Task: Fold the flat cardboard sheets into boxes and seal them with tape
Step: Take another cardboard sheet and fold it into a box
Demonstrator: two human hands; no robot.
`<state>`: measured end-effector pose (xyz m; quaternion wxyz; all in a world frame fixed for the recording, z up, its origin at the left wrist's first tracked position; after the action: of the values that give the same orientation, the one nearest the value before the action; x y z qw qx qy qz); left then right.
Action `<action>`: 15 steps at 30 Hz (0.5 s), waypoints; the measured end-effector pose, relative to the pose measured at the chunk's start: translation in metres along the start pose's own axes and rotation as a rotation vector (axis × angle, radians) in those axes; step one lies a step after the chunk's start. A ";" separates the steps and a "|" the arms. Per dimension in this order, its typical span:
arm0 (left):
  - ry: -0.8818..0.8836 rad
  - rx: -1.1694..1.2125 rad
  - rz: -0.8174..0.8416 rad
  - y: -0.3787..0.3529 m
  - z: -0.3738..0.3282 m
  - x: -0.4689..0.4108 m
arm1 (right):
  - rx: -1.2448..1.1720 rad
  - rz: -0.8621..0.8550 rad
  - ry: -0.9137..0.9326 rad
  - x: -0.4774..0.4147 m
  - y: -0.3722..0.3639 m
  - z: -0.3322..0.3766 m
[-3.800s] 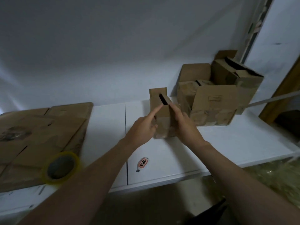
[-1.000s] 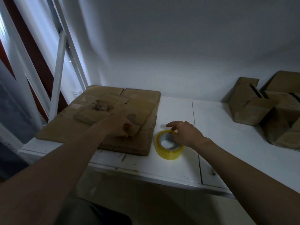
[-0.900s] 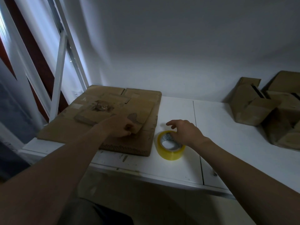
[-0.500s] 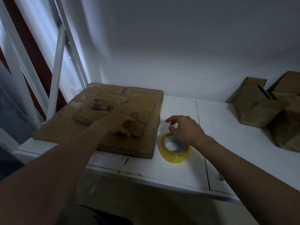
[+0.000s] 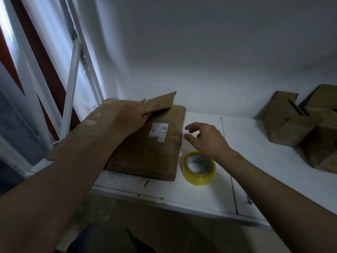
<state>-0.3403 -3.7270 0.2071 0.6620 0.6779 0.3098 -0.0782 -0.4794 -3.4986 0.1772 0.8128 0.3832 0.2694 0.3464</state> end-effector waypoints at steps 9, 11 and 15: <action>0.101 0.212 -0.248 0.129 -0.087 -0.009 | -0.371 0.024 0.074 0.052 0.072 0.094; 0.099 0.246 -0.268 0.148 -0.108 -0.005 | -0.386 0.011 0.094 0.065 0.087 0.105; 0.103 0.277 -0.285 0.181 -0.143 0.002 | -0.141 -0.118 0.059 0.090 0.117 0.102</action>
<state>-0.2870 -3.5787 0.3753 0.5281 0.7149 0.4223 -0.1781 -0.3938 -3.4192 0.3137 0.8485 0.2980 0.2903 0.3270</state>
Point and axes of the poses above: each hand's wrist, its own x-axis away from the middle knuckle, its own y-axis out of the back of the hand, z = x × y, the point moved 2 cm from there along -x, towards the middle knuckle, and after that the axes turned 1 degree about y, right-handed, at the moved point
